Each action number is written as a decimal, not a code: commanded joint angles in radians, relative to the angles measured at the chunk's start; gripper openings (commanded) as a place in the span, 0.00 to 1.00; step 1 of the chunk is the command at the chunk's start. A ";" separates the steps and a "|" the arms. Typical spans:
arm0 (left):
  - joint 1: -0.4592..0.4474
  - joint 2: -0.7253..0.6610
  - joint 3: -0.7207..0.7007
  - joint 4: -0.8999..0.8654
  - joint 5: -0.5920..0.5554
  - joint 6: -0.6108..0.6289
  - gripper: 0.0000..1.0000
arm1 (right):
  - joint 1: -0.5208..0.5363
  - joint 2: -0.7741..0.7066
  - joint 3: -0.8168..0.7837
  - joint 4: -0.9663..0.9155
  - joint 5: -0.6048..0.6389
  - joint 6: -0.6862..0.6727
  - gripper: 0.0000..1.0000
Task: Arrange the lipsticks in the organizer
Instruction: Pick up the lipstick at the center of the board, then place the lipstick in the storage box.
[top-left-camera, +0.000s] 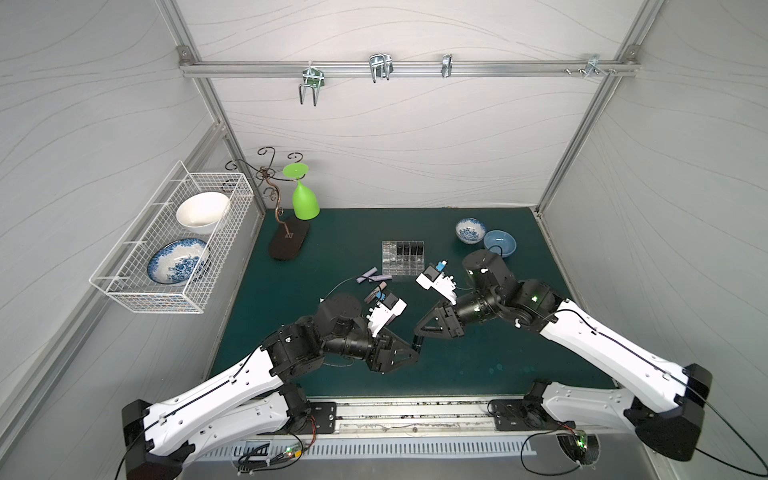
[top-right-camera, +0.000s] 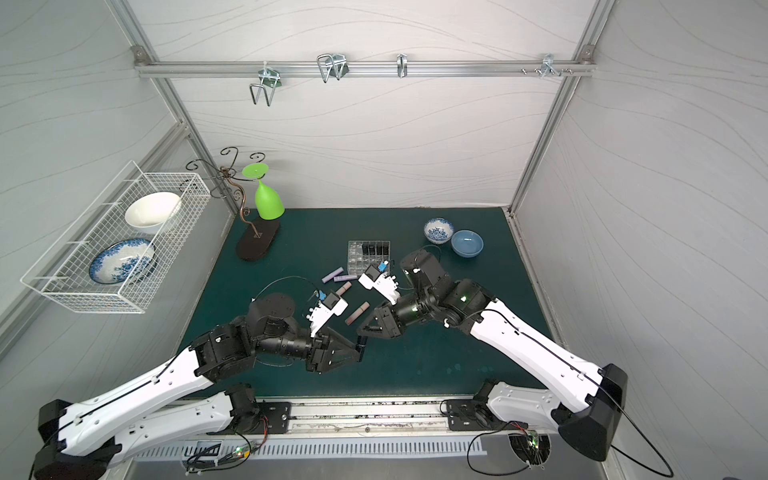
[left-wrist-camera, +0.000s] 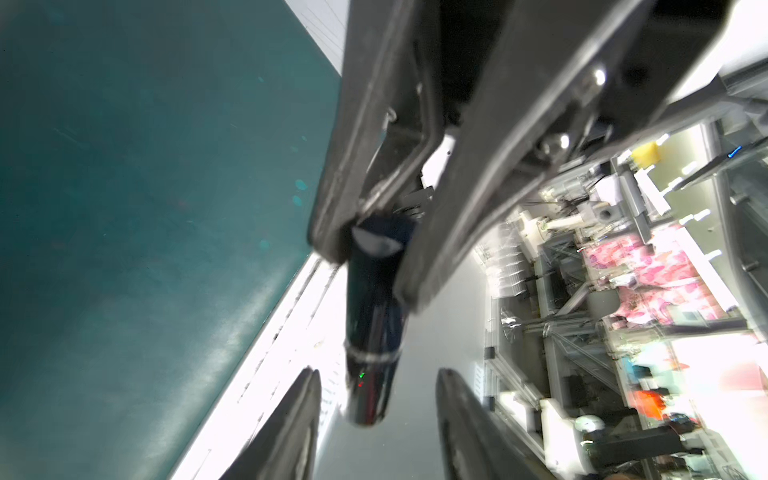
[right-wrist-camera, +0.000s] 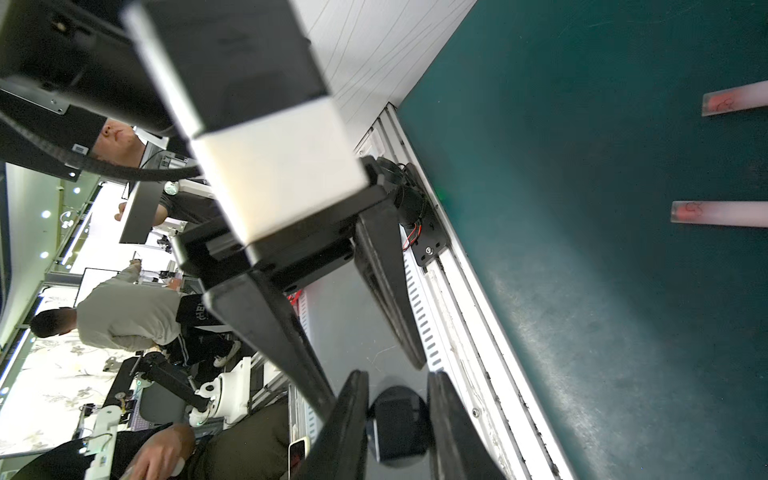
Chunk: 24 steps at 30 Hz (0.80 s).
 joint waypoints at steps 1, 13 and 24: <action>0.004 -0.066 0.078 -0.045 -0.160 0.030 0.75 | -0.009 -0.017 0.004 -0.006 0.063 -0.029 0.25; 0.167 -0.050 0.145 -0.060 -0.709 0.149 0.80 | -0.040 0.246 0.167 0.110 0.625 -0.176 0.24; 0.533 -0.010 -0.122 0.318 -0.489 0.036 0.76 | -0.058 0.639 0.404 0.299 0.848 -0.314 0.24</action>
